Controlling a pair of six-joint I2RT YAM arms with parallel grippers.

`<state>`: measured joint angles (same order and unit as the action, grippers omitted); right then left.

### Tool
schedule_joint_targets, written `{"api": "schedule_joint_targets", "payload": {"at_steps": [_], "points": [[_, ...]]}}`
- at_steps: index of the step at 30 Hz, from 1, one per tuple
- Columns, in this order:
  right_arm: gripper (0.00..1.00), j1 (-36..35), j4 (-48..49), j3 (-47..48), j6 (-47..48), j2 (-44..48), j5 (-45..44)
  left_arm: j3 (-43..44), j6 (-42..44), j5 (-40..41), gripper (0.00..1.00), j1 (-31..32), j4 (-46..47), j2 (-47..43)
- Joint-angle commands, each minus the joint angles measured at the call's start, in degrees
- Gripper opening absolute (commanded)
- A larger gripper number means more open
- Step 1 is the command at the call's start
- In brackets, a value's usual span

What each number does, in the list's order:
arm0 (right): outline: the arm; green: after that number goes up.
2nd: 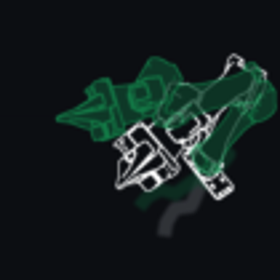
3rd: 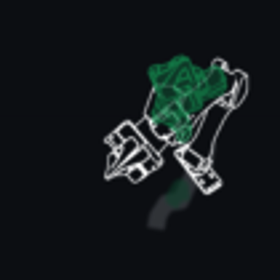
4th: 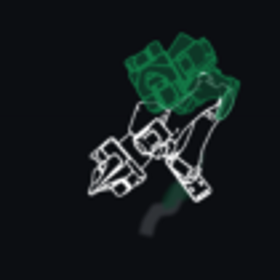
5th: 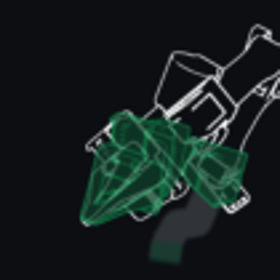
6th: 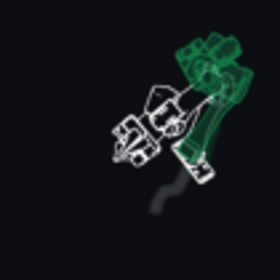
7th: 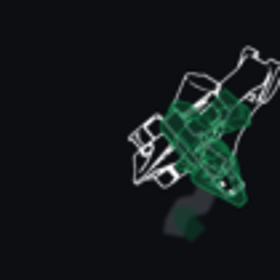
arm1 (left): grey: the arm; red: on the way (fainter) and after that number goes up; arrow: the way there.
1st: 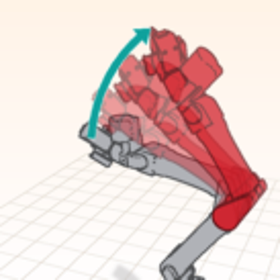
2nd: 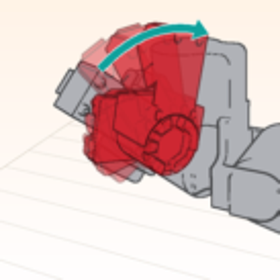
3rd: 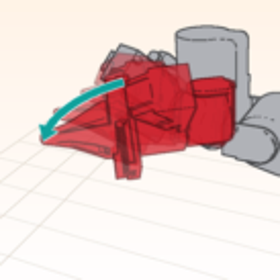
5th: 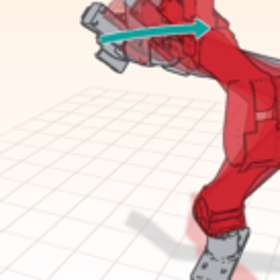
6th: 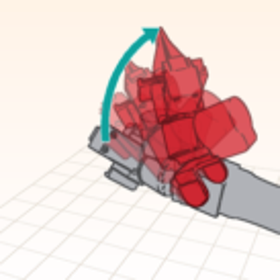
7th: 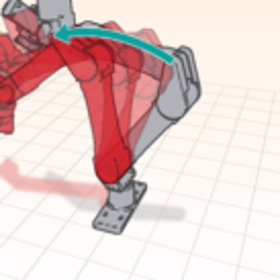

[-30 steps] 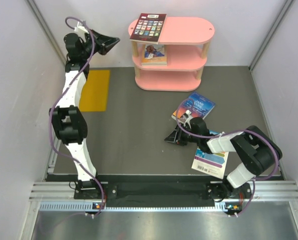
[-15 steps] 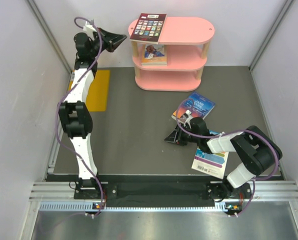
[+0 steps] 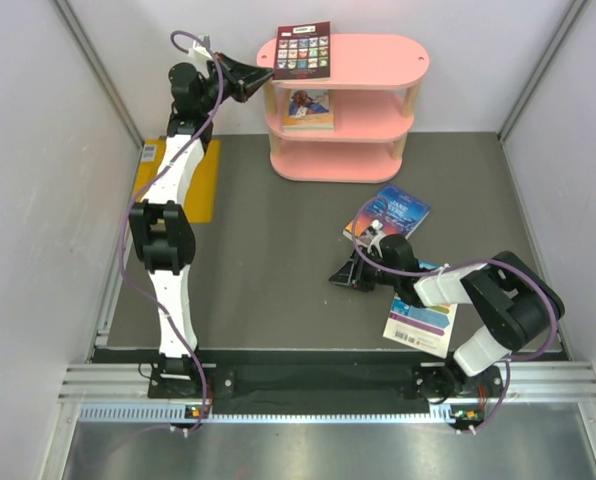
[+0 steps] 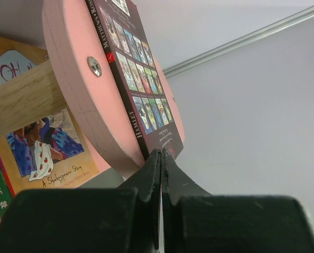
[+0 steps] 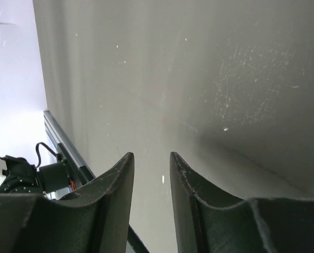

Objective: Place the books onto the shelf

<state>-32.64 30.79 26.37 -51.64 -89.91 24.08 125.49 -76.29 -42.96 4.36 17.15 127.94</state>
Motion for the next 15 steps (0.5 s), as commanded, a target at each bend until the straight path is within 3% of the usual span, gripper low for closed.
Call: {"api": "schedule_joint_targets", "payload": {"at_steps": [1, 7, 11, 15], "points": [[0.34, -0.8, 1.9, 1.5, 0.0, 0.0, 0.4, 0.9, 1.9, 1.6, 0.0, -0.8, 1.6, -2.1], [0.34, -0.7, 1.7, 1.1, 0.0, 0.5, 0.4, -8.1, 8.7, 7.6, 0.0, -3.5, 3.4, -12.4], [0.34, -0.8, 1.6, 1.3, 0.4, 1.1, 0.3, -16.0, 18.9, 10.5, 0.0, -4.0, 1.3, -22.1], [0.34, -0.8, -1.6, 2.9, 2.4, 4.1, 0.4, -32.8, 24.3, 10.6, 0.0, -3.0, 0.4, -34.0]]}}
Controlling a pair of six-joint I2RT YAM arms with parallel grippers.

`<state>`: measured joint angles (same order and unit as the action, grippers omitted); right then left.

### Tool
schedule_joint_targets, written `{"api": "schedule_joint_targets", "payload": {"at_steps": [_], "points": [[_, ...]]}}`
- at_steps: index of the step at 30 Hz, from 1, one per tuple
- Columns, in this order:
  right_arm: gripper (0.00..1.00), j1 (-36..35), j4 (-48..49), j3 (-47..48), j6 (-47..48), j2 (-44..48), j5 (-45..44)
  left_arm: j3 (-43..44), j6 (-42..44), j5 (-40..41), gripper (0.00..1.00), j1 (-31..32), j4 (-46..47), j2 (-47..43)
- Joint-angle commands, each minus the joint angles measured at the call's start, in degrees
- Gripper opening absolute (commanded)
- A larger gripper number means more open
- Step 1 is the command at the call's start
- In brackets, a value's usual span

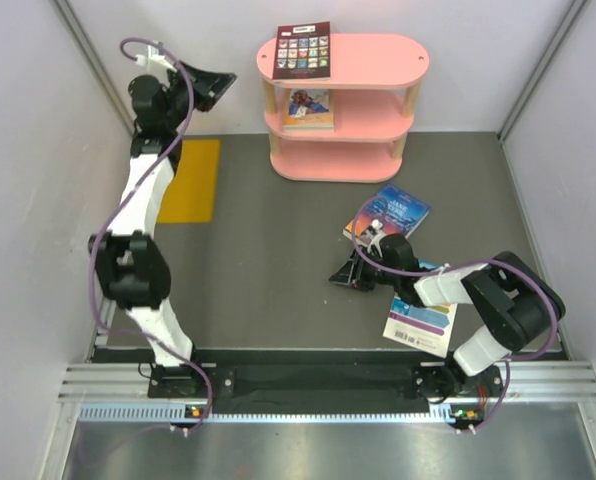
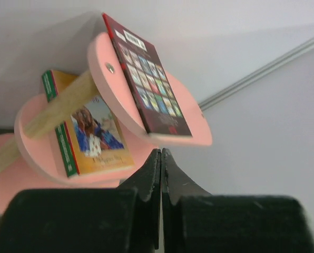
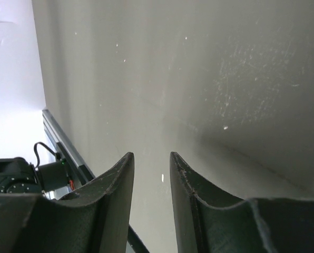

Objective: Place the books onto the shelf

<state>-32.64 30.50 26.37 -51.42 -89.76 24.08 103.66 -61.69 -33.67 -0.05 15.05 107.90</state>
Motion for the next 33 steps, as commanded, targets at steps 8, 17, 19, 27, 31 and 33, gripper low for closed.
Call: {"api": "schedule_joint_targets", "payload": {"at_steps": [8, 17, 19, 27, 31, 33], "points": [[0.34, -0.1, -24.1, 12.1, 12.9, 14.6, -10.2, -39.4, 27.1, 13.0, 0.02, 19.1, -9.4, -35.9], [0.34, 12.6, -36.3, 10.5, 14.5, 23.7, -13.7, -57.4, 29.6, 24.6, 0.02, 38.7, -8.4, -32.5], [0.34, 18.9, -35.8, 7.6, 14.7, 24.1, -11.4, -55.8, 30.4, 25.0, 0.02, 40.8, -7.3, -27.6], [0.34, 34.3, -29.0, 2.1, 16.9, 21.6, 0.2, -36.2, 35.8, 29.5, 0.03, 46.4, -13.6, -8.8], [0.34, 36.2, -25.6, 2.1, 16.5, 19.2, 3.3, -28.7, 37.9, 32.3, 0.02, 47.2, -14.8, -3.2], [0.34, 36.9, -23.3, 2.2, 15.8, 17.3, 4.0, -23.0, 38.6, 33.1, 0.01, 47.3, -17.7, 1.5]]}}
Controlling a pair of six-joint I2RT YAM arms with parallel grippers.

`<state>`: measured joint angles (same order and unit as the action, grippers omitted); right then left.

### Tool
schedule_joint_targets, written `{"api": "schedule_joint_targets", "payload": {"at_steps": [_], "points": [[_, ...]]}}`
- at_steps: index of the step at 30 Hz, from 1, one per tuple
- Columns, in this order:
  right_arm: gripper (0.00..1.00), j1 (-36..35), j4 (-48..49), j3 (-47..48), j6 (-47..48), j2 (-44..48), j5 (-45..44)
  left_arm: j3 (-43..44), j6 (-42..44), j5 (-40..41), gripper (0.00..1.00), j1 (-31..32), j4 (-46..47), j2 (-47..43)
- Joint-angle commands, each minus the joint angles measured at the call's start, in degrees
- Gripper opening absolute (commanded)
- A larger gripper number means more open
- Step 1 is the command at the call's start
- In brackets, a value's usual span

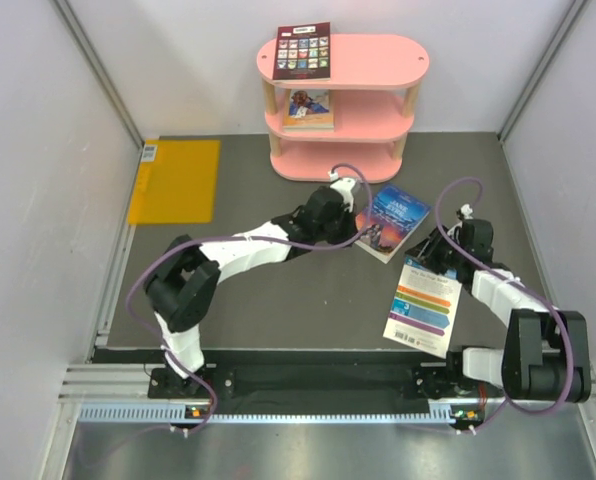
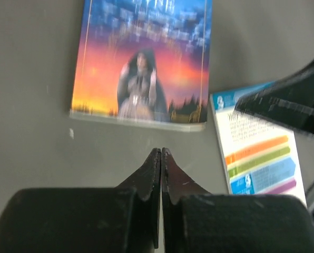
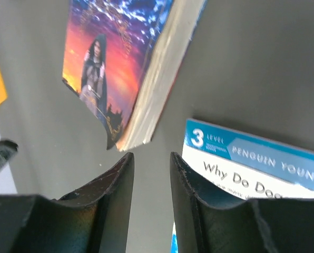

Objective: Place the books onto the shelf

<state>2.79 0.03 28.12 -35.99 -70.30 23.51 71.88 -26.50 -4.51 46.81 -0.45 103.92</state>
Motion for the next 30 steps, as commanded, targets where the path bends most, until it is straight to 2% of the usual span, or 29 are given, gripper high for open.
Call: {"api": "schedule_joint_targets", "payload": {"at_steps": [1, 5, 9, 15, 25, 30], "points": [[0.34, 1.5, 8.0, 0.5, 0.0, -2.8, 5.0, 11.1, 4.3, 4.0, 0.01, 0.4, -3.5, 7.4], [0.34, 2.3, 12.9, 1.0, -1.1, -8.2, 5.6, 23.9, 5.8, 6.0, 0.0, 0.4, -10.9, 17.2], [0.34, 2.9, 18.1, 1.4, -3.4, -13.1, 6.6, 31.5, 4.4, 6.4, 0.0, 0.4, -15.7, 26.3], [0.35, 3.7, 23.3, 2.8, -6.2, -16.7, 10.1, 32.9, 1.0, 7.0, 0.0, -0.1, -17.6, 29.8], [0.39, 4.0, 17.3, 5.5, -4.4, -9.9, 10.2, 33.9, 1.3, 4.8, 0.0, -1.4, -19.7, 32.6], [0.39, 4.1, 19.7, 7.8, -4.6, -16.9, 10.4, 33.9, 1.1, 4.8, 0.0, -1.5, -19.7, 33.4]]}}
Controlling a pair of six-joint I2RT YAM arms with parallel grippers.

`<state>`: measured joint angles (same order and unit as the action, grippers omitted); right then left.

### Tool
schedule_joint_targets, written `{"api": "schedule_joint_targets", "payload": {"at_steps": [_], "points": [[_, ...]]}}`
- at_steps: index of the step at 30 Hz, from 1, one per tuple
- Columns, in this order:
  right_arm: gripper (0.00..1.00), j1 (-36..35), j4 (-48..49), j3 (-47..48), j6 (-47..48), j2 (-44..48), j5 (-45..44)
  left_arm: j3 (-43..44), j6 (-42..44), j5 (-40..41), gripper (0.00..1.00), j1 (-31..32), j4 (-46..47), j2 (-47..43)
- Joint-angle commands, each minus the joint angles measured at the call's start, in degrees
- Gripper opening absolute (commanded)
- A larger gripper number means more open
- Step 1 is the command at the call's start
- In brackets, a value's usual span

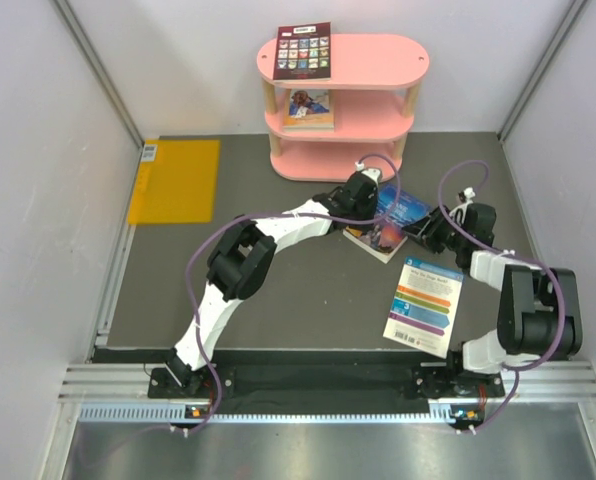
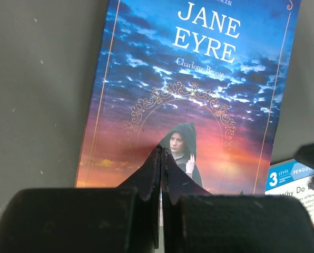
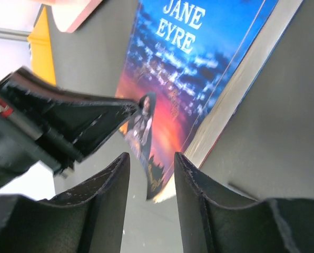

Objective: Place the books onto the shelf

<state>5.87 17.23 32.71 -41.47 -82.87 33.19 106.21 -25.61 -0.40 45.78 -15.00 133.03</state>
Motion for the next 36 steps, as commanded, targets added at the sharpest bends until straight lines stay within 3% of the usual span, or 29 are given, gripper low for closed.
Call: {"api": "schedule_joint_targets", "payload": {"at_steps": [1, 9, 19, 36], "points": [[0.39, 1.0, 2.5, 3.6, 0.8, -5.1, 0.7, -0.5, 0.2, -1.0, 0.0, -0.4, -5.1, 4.3], [0.39, 1.1, 0.7, 5.6, 1.7, -6.7, -1.9, 0.0, 1.3, -0.4, 0.0, -0.3, -6.0, 4.5], [0.38, 1.0, 5.4, 9.2, 0.5, -14.6, -1.2, 0.0, 1.3, -0.8, 0.0, -0.4, -6.5, 4.9], [0.38, -2.4, 5.6, 14.0, -0.3, -15.8, 0.6, 0.1, 1.7, -1.8, 0.0, -0.3, -6.8, 5.1]]}}
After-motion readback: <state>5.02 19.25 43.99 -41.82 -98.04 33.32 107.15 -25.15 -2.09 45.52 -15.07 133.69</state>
